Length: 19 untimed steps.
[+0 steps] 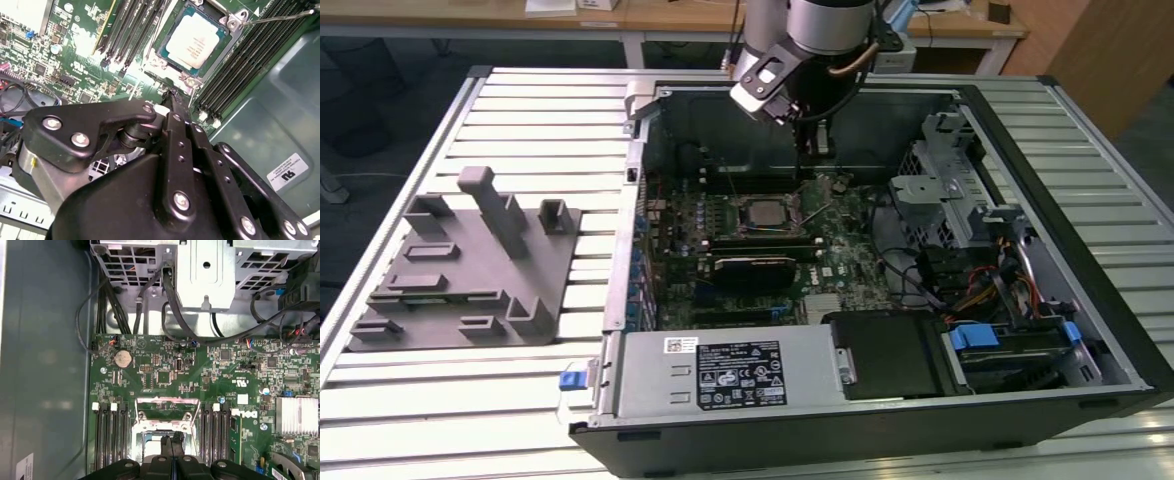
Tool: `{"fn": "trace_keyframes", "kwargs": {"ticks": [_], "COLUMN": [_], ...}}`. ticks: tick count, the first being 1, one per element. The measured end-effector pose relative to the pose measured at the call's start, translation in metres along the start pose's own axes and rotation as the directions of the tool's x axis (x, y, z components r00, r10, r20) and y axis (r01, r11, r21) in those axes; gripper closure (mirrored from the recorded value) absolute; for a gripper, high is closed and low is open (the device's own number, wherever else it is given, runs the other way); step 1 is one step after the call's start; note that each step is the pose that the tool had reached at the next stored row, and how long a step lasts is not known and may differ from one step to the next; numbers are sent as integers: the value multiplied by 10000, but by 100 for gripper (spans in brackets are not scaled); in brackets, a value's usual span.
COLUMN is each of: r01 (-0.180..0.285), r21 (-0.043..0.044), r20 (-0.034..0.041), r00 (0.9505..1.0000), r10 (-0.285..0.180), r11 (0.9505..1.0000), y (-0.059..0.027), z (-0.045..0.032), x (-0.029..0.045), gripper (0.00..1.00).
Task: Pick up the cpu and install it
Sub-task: 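Close the cpu cover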
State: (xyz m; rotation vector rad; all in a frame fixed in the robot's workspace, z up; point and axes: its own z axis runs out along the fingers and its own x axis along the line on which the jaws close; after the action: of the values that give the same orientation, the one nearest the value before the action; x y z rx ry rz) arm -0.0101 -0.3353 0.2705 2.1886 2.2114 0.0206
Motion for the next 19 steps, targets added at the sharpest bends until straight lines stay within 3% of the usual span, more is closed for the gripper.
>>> {"fn": "trace_keyframes", "kwargs": {"ticks": [5, 19], "r01": [2, 0], "r21": [1, 20], "r20": [1, 1], "r00": [10000, 10000], "r10": [-2, 0], "r11": [10000, 10000], "y": [22, 382], "z": [0, 13], "x": [0, -4], "gripper": [89, 89]}}
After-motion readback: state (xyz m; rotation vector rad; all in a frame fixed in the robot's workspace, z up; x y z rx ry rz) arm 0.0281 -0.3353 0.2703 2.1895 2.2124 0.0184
